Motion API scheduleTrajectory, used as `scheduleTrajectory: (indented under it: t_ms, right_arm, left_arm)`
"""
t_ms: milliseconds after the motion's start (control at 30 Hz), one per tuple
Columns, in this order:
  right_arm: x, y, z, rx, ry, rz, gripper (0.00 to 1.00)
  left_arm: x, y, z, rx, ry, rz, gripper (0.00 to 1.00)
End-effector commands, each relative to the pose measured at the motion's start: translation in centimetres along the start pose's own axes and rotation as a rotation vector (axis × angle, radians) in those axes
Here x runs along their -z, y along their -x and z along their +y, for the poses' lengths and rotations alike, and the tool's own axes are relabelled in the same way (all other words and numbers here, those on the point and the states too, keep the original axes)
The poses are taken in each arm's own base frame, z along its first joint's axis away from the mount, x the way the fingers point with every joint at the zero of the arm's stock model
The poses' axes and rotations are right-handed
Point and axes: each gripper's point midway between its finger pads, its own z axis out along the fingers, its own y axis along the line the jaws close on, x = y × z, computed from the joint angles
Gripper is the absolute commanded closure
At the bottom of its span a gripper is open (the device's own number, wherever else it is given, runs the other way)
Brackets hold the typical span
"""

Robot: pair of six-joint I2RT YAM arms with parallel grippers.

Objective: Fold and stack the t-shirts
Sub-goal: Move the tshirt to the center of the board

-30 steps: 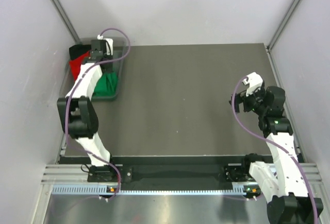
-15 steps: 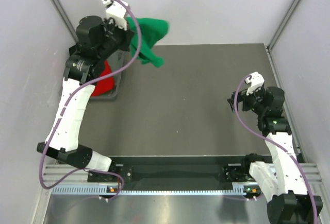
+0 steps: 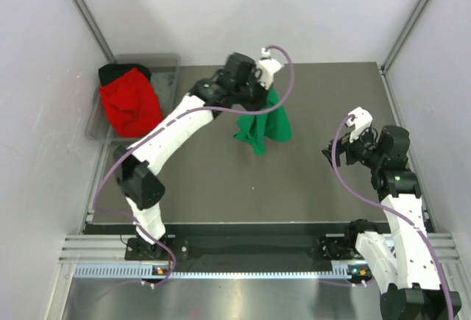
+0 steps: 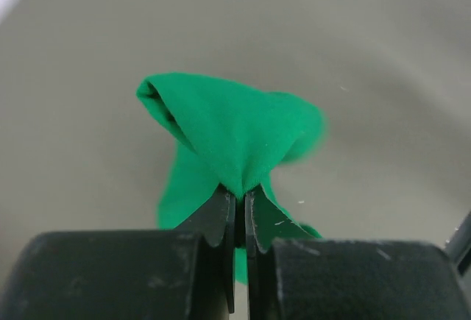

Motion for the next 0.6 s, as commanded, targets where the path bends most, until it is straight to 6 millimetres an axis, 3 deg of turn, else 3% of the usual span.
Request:
scheduleTrajectory:
  t_ms: [0, 67, 100, 133, 167, 200, 267, 300, 333, 400, 433, 467, 500, 533, 567]
  right_arm:
    - [0.8, 2.0, 1.5, 0.059, 0.093, -0.053, 0.07]
    - [0.7, 2.0, 2.1, 0.063, 0.127, -0.059, 0.07]
    - [0.7, 2.0, 2.3, 0.062, 0.137, -0.057, 0.07]
    - [0.6, 1.9, 2.5, 0.062, 0.159, -0.057, 0.08]
    - [0.2, 1.6, 2.6, 0.063, 0.174, -0.048, 0.08]
    - [0.0, 1.5, 2.9, 0.067, 0.192, -0.047, 0.08]
    - [-1.1, 0.9, 3.0, 0.074, 0.223, -0.017, 0.09]
    - [-1.7, 0.7, 4.0, 0.099, 0.25, 0.005, 0.1]
    - [-2.3, 0.9, 4.3, 0.129, 0.264, 0.019, 0.1]
    - [-4.1, -0.2, 6.1, 0.168, 0.344, 0.095, 0.11]
    - [-4.8, -0.7, 6.1, 0.189, 0.333, 0.133, 0.12]
    - [-6.1, -1.5, 6.4, 0.204, 0.362, 0.183, 0.13]
    - [-6.7, -1.8, 7.6, 0.226, 0.404, 0.208, 0.14]
    - [-7.4, -2.1, 8.0, 0.227, 0.421, 0.231, 0.15]
    - [-8.7, -2.6, 8.4, 0.196, 0.441, 0.267, 0.15]
  left_arm:
    - [-1.9, 1.9, -1.2, 0.044, -0.018, -0.058, 1.0]
    - [-4.0, 1.6, 0.3, 0.06, 0.052, -0.027, 1.0]
    - [-4.4, 1.8, 1.0, 0.058, 0.081, -0.023, 0.94]
    - [-4.7, 2.1, 2.0, 0.049, 0.132, -0.025, 0.85]
    - [-4.7, 3.2, 3.4, 0.037, 0.199, -0.047, 0.68]
    - [-4.2, 3.6, 5.4, 0.038, 0.292, -0.06, 0.66]
    - [-2.5, 5.2, 7.4, 0.026, 0.383, -0.107, 0.57]
    - [-1.5, 5.4, 9.2, 0.031, 0.465, -0.117, 0.49]
    - [-0.4, 5.3, 9.9, 0.017, 0.489, -0.112, 0.48]
    - [0.7, 4.2, 11.3, 0.018, 0.539, -0.101, 0.43]
    - [-0.1, 0.7, 11.5, 0.016, 0.539, -0.024, 0.43]
    - [1.9, 0.9, 11.3, 0.02, 0.544, -0.055, 0.43]
    - [2.5, 0.4, 11.3, 0.018, 0.549, -0.069, 0.43]
    - [1.9, -3.6, 11.1, 0.001, 0.546, 0.008, 0.43]
    - [4.3, -3.1, 10.7, -0.005, 0.555, -0.036, 0.41]
